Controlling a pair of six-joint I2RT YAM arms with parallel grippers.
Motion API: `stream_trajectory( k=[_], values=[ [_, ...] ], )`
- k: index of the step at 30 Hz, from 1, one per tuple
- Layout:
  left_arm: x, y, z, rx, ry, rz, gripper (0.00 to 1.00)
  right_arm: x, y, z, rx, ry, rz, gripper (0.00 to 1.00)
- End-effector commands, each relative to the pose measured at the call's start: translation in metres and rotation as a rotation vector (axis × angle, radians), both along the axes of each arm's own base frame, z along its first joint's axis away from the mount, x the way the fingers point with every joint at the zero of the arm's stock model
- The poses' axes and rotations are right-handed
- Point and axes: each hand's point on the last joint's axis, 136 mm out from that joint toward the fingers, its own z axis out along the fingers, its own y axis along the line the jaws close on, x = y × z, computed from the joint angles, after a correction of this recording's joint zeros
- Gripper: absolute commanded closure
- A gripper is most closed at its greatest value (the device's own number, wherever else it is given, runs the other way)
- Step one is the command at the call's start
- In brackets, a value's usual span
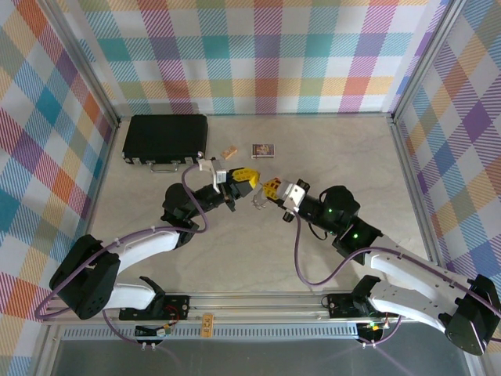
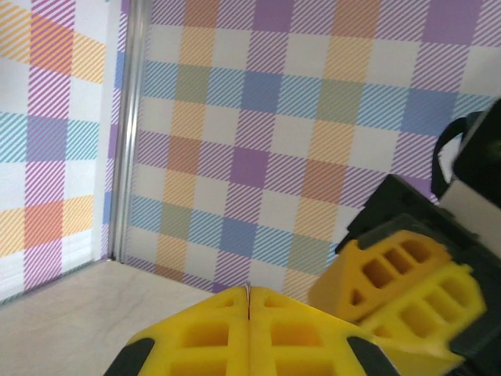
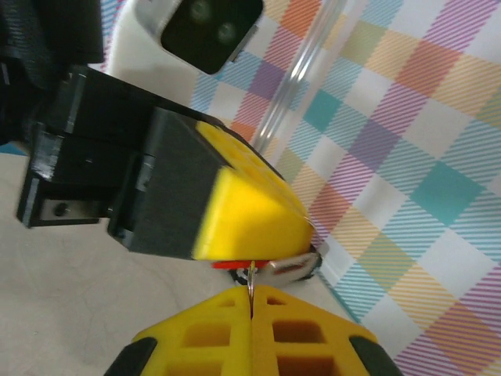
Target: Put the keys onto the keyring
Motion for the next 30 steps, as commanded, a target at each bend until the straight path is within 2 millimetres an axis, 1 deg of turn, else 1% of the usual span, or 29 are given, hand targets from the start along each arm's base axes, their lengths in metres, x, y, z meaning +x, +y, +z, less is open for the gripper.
stream_trajectory(
  k=[1,5,10,15,19,25,30],
  values=[
    [0.002,0.005,0.009,-0.017,-0.025,0.027,1.00,-0.010,0.003,0.019,0.046,-0.023,0.050,1.00],
    [0.001,0.004,0.007,-0.011,-0.023,0.017,1.00,-0.007,0.002,0.020,0.048,-0.025,0.032,1.00],
    [-0.007,0.003,0.010,-0.014,-0.050,-0.013,1.00,0.013,-0.009,0.022,0.058,-0.039,-0.094,1.00],
    [-0.012,0.001,0.010,-0.008,-0.061,-0.043,1.00,0.016,-0.011,0.029,0.070,-0.061,-0.118,1.00],
    [-0.014,-0.001,0.009,-0.001,-0.065,-0.067,1.00,0.017,-0.009,0.033,0.075,-0.074,-0.112,1.00],
    [-0.019,-0.006,0.009,0.007,-0.060,-0.117,1.00,0.015,-0.005,0.031,0.072,-0.063,-0.091,1.00],
    [-0.014,-0.006,0.006,0.015,-0.040,-0.103,1.00,0.010,-0.003,0.030,0.068,-0.064,-0.059,1.00]
  ],
)
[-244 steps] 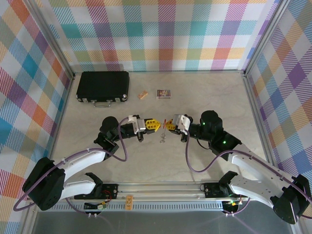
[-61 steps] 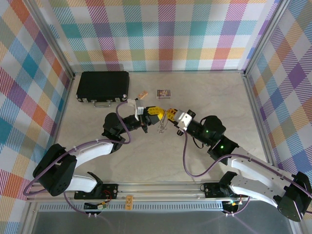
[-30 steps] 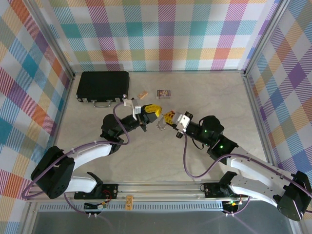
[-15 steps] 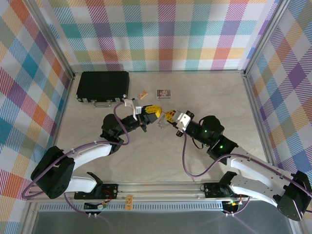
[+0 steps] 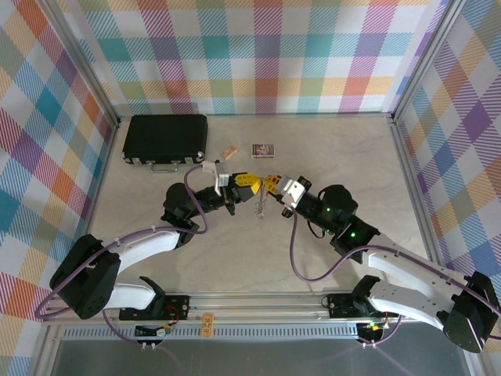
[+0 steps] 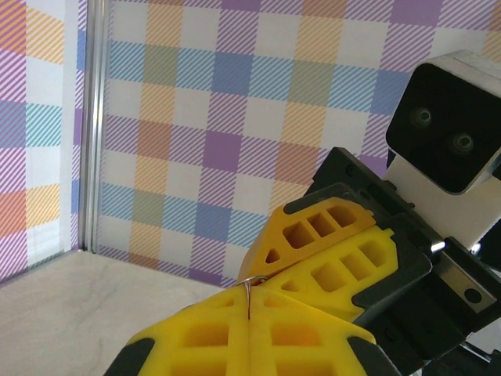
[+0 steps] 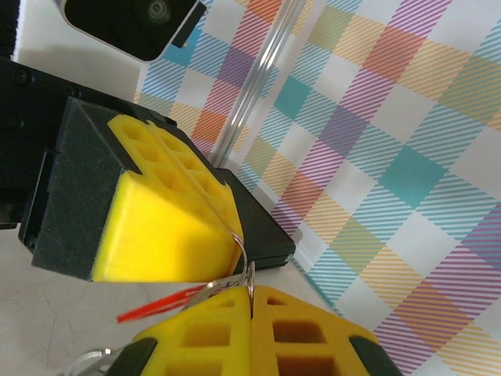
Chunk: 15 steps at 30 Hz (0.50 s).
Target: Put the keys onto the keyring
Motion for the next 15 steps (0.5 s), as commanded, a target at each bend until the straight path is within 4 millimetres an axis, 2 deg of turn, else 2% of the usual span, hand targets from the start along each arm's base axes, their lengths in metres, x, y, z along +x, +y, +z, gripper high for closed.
stream_trajectory(
  k=[1,15],
  values=[
    [0.000,0.001,0.013,-0.024,-0.032,-0.007,1.00,-0.007,0.002,0.030,0.059,-0.055,0.037,1.00],
    [0.012,0.013,0.016,-0.045,-0.025,0.098,1.00,-0.026,0.014,0.021,0.049,0.007,0.168,1.00]
  ],
)
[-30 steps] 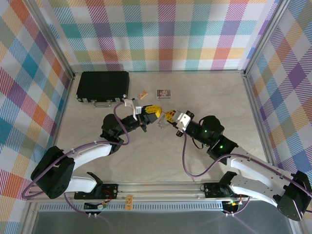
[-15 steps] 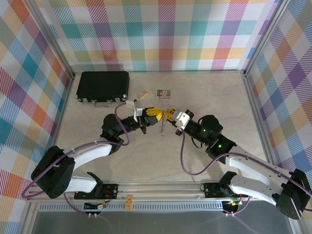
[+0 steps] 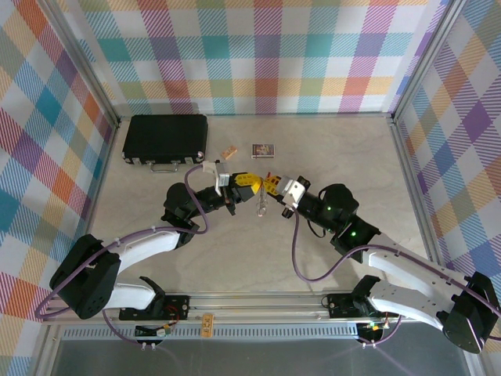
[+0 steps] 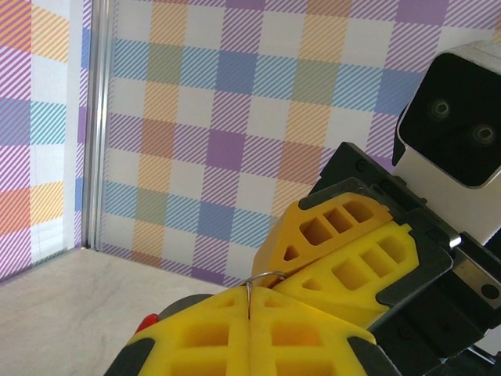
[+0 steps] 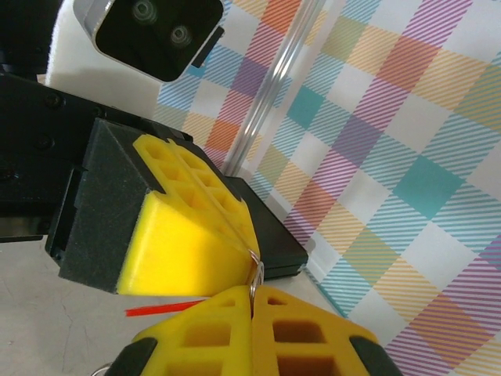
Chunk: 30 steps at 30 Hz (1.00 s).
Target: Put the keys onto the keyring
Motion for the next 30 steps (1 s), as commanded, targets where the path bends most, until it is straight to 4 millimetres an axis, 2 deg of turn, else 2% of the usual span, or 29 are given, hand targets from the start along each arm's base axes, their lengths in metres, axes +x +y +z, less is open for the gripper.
stream_trajectory(
  k=[1,20,30],
  values=[
    [0.010,0.013,0.017,-0.045,-0.030,0.086,1.00,-0.021,0.010,0.017,0.036,0.006,0.122,1.00],
    [0.030,0.025,0.010,-0.031,0.028,0.194,1.00,-0.024,0.009,0.013,0.029,0.018,0.129,1.00],
    [0.030,0.022,0.009,-0.026,0.031,0.181,1.00,-0.024,0.008,0.013,0.032,0.015,0.127,1.00]
  ],
)
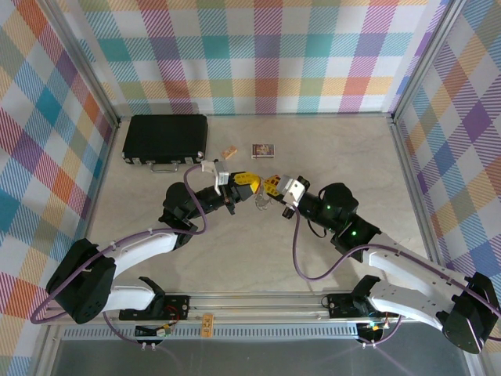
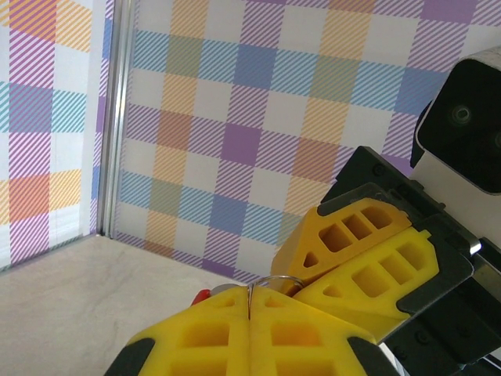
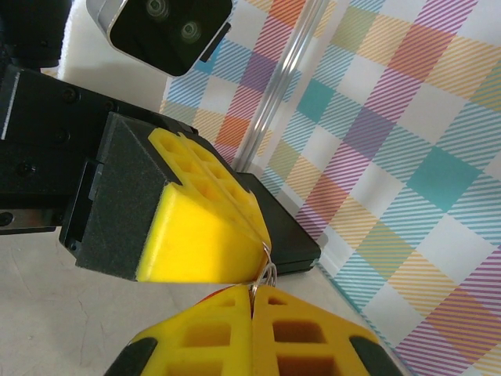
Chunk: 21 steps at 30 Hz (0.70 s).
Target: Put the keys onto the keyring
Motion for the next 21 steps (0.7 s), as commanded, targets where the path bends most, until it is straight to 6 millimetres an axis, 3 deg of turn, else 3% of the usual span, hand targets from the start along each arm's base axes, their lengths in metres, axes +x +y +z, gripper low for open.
stream_trajectory(
  k=[1,21],
  values=[
    [0.025,0.018,0.010,-0.037,-0.006,0.138,1.00,-0.022,0.007,0.017,0.036,-0.020,0.110,1.00],
    [0.021,0.006,0.009,-0.030,0.049,0.045,1.00,-0.023,0.000,0.028,0.073,-0.093,0.084,1.00]
  ],
)
